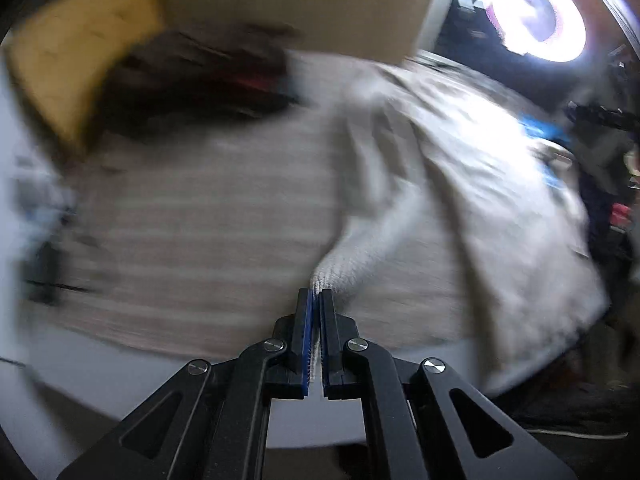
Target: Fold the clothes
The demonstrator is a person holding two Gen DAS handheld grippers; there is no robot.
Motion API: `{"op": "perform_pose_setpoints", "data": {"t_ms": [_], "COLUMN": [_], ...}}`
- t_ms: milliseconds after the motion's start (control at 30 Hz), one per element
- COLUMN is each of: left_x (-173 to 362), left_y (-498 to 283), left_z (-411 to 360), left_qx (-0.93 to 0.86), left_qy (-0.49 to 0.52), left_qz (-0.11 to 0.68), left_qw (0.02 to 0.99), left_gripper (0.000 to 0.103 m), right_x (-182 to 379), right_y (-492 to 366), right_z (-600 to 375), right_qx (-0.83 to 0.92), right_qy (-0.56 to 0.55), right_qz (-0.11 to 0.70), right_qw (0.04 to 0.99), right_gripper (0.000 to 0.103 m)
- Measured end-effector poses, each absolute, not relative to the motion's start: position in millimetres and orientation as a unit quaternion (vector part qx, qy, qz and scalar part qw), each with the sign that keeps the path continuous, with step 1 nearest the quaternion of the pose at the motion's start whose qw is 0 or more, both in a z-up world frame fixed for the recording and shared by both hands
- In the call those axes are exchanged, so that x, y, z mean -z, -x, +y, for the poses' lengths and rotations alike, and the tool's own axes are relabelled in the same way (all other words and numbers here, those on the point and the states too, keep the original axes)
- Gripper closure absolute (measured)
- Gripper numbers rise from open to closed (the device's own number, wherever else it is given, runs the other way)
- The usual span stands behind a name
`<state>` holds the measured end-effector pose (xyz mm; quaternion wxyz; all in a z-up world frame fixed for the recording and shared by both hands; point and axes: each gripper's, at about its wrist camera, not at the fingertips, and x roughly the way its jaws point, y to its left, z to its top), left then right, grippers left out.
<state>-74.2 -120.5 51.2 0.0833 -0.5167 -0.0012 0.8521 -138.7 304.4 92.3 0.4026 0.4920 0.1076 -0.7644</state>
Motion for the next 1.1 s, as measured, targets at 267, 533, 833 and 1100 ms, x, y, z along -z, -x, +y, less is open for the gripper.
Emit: {"op": "perform_pose_setpoints", "data": {"t_ms": [267, 533, 833, 1100], "left_x": [-49, -40, -42, -65], "left_y": [80, 74, 71, 77], "left_z": [-153, -124, -118, -124], "left_qx": [-0.842, -0.827, -0.827, -0.841], "left_qy": [0.538, 0.561, 0.560, 0.538], "left_qz": [0.003, 0.003, 0.008, 0.013], "left_qw": [0.023, 0.039, 0.045, 0.046], "left_gripper": [0.100, 0.100, 0.100, 0.100], "right_x": [-27, 43, 74, 63], "right_y": [271, 310, 321, 329], "right_z": [204, 95, 81, 117], "right_qx": [0.727, 0.669, 0.644, 0.661], "right_qy": [-0.555, -0.635, -0.671, -0.639], "right_qz": [0.078, 0.103, 0.108, 0.053], "right_qw": [0.396, 0.372, 0.351, 0.388], "right_gripper": [0.068, 0.068, 0.072, 0.099]}}
